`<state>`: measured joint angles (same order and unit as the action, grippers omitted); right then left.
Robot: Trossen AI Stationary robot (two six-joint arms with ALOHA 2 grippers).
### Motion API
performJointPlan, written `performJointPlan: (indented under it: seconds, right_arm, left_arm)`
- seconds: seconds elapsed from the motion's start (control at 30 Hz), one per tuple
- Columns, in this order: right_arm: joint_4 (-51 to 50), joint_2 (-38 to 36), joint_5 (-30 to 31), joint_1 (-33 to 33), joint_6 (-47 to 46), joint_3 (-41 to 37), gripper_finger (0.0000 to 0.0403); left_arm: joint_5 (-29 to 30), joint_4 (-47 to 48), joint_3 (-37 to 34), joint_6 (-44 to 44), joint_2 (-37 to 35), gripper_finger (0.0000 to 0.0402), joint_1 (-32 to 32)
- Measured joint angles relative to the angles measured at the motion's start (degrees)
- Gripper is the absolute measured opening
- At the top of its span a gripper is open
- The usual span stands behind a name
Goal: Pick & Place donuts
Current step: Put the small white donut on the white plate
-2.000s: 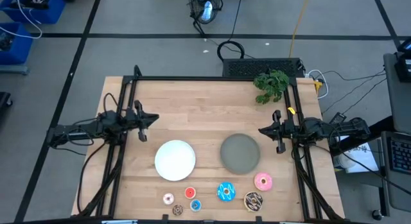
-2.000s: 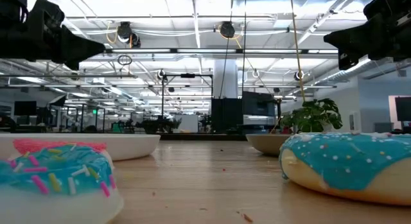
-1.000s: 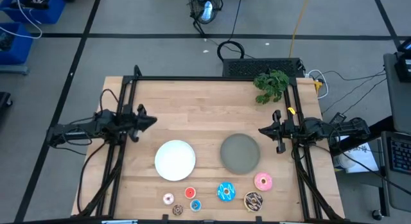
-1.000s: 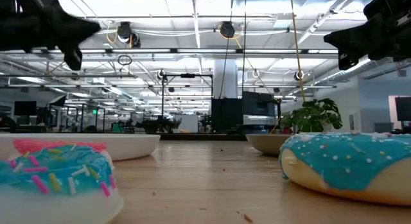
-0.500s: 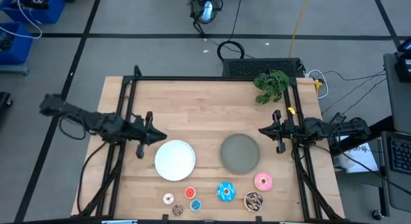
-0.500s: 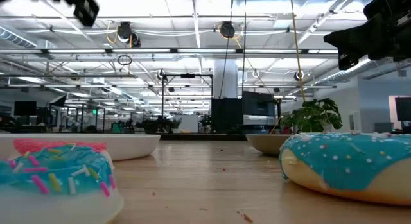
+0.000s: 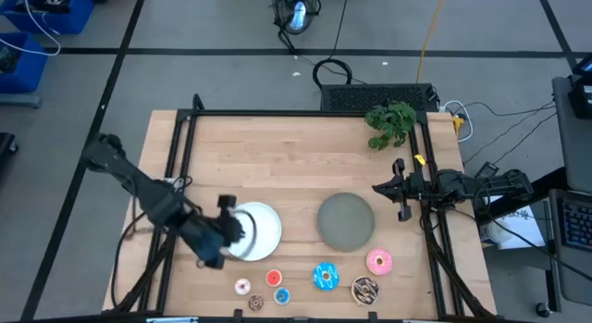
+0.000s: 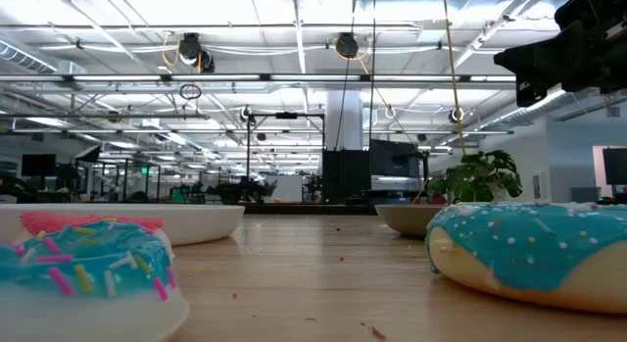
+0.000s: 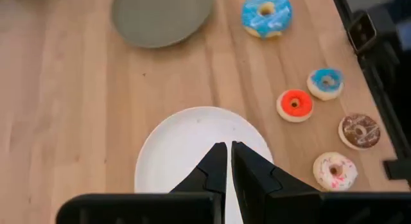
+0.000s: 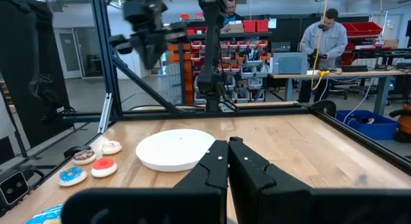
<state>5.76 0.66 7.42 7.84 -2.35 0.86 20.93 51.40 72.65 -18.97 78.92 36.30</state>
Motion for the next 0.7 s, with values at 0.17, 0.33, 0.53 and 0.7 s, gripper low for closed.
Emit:
performJointPlan:
  seconds: [0.17, 0.33, 0.53, 0.7]
  right_arm:
    - [0.0, 0.0, 0.0, 0.0, 0.0, 0.0, 0.0000]
    - [-0.4, 0.0, 0.0, 0.0, 0.0, 0.0, 0.0000]
    - [-0.4, 0.0, 1.7, 0.0, 0.0, 0.0, 0.0000]
    - [-0.6, 0.0, 3.2, 0.0, 0.0, 0.0, 0.0000]
  left_arm:
    - [-5.1, -0.3, 5.3, 4.5, 9.2, 0.0031, 2.3]
    - [-8.7, -0.2, 7.3, 2.7, 16.6, 0.0034, 3.0]
    - [-14.1, -0.8, 7.4, -1.6, 22.4, 0.0093, 2.9]
    - [-19.1, -3.3, 7.4, -3.6, 25.7, 0.0189, 5.0]
